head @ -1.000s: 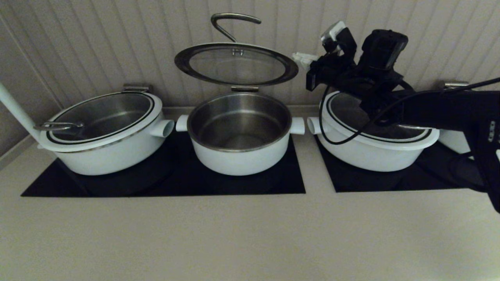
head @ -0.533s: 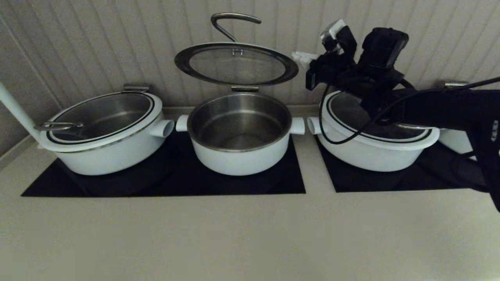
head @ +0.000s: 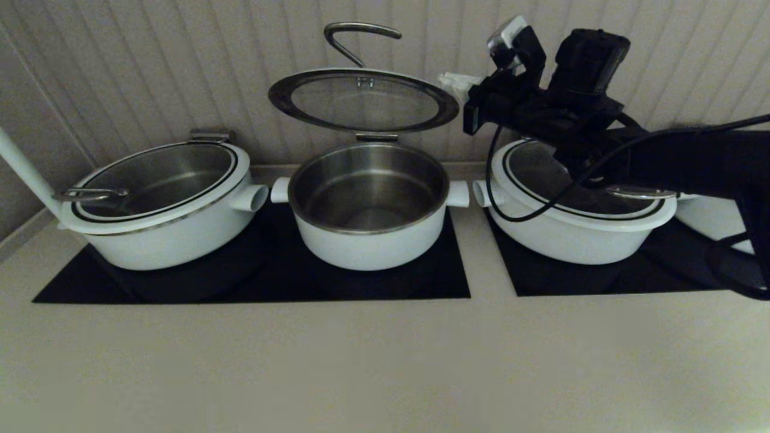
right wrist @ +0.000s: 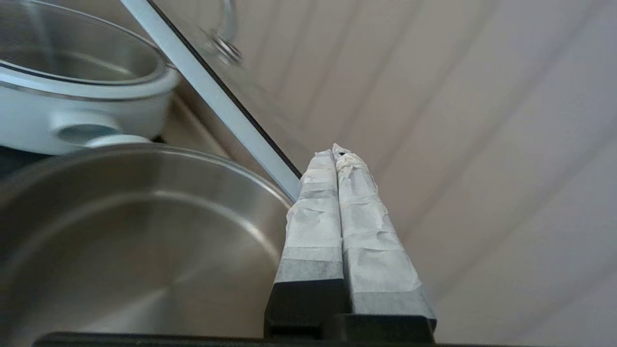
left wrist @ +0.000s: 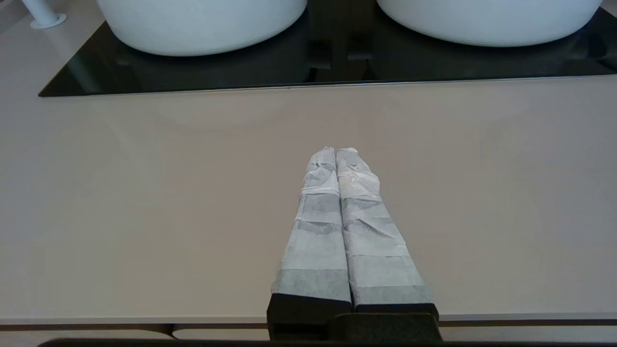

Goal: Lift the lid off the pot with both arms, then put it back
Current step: Close the pot lid

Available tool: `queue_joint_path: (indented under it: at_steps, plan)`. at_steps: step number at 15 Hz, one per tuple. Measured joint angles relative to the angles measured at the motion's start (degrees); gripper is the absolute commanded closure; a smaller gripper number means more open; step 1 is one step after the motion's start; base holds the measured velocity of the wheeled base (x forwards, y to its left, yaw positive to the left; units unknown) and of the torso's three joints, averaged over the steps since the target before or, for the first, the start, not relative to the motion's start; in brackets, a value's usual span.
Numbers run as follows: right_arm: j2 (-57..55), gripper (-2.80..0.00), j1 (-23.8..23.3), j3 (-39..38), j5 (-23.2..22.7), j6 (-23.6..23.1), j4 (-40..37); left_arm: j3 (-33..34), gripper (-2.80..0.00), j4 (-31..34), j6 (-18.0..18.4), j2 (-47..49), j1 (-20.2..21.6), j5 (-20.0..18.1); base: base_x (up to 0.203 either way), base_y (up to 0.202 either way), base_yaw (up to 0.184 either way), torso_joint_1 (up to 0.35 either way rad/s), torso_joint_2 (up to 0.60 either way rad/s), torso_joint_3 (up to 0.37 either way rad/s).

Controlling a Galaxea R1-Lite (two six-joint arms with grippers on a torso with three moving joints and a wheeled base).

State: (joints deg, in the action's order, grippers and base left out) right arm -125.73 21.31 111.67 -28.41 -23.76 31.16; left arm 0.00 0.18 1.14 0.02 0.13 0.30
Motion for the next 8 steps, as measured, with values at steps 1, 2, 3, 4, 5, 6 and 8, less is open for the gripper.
queue_joint_path:
  at_steps: [1, 2, 3, 4, 5, 6, 8]
  plan:
    - [0.32, 0.0, 0.44, -0.09, -0.62, -0.02, -0.34, 0.0, 0.0, 0.0, -0.02, 0.0, 0.0, 0.02, 0.0, 0.0, 0.0, 0.0, 0.0, 0.0]
    - [0.53, 0.0, 0.97, -0.15, -0.95, 0.0, -0.51, 0.0, 0.0, -0.01, -0.02, 0.0, 0.0, 0.02, 0.0, 0.0, 0.0, 0.0, 0.0, 0.0]
    - [0.68, 0.0, 1.42, -0.21, -0.99, 0.01, -0.56, 0.0, 0.0, 0.0, -0.02, 0.0, 0.0, 0.0, 0.0, 0.0, 0.0, 0.0, 0.0, 0.0]
    - [0.88, 0.0, 1.78, -0.41, -0.99, 0.0, -0.84, 0.0, 0.0, 0.0, 0.0, 0.0, 0.0, 0.01, 0.0, 0.0, 0.0, 0.0, 0.0, 0.0]
    - [1.04, 0.0, 2.17, -0.73, -0.95, 0.0, -0.93, 0.0, 0.0, 0.0, 0.0, 0.0, 0.0, 0.0, 0.0, 0.0, 0.0, 0.0, 0.0, 0.0]
    - [1.17, 0.0, 2.58, -1.07, -1.03, 0.0, -1.02, 0.0, 0.0, 0.0, 0.0, 0.0, 0.0, 0.0, 0.0, 0.0, 0.0, 0.0, 0.0, 0.0]
    - [1.37, 0.0, 3.28, -1.58, -1.02, 0.01, -1.12, 0.0, 0.0, 0.0, -0.02, 0.0, 0.0, 0.02, 0.0, 0.0, 0.0, 0.0, 0.0, 0.0]
